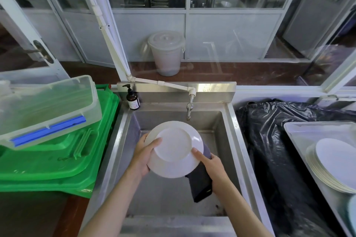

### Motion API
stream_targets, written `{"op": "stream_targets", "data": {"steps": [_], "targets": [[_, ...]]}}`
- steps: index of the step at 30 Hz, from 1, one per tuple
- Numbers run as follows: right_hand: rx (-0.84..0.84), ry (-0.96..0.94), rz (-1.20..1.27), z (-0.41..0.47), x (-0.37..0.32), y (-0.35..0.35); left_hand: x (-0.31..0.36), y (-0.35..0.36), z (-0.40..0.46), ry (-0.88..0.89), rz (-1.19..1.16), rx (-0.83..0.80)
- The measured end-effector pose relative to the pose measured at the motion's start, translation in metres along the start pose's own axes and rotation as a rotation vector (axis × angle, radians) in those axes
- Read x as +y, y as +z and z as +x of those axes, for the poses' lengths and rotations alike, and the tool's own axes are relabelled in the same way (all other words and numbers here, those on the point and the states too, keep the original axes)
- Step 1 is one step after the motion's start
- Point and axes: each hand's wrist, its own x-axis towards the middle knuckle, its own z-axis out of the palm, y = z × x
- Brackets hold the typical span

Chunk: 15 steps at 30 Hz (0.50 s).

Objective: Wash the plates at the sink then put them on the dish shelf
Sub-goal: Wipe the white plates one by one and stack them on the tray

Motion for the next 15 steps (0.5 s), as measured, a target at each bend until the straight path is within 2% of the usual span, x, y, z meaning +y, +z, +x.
{"op": "stream_targets", "data": {"steps": [3, 6, 9, 12, 15], "targets": [[0.087, -0.024, -0.054, 0.004, 0.000, -0.012, 0.012, -0.003, -0.004, 0.159, 0.090, 0.012], [0.165, -0.101, -0.071, 0.010, -0.012, -0.018, 0.021, -0.003, -0.009, 0.340, 0.422, -0.032], [0.202, -0.363, -0.177, 0.002, -0.034, -0.004, 0.025, 0.011, -0.024, 0.425, 0.738, -0.089], [0.158, -0.645, -0.273, -0.013, -0.052, 0.023, 0.023, 0.030, -0.042, 0.416, 0.784, -0.206], [0.159, -0.900, -0.571, -0.015, -0.056, 0.042, 0.020, 0.042, -0.054, 0.434, 0.802, -0.290]]}}
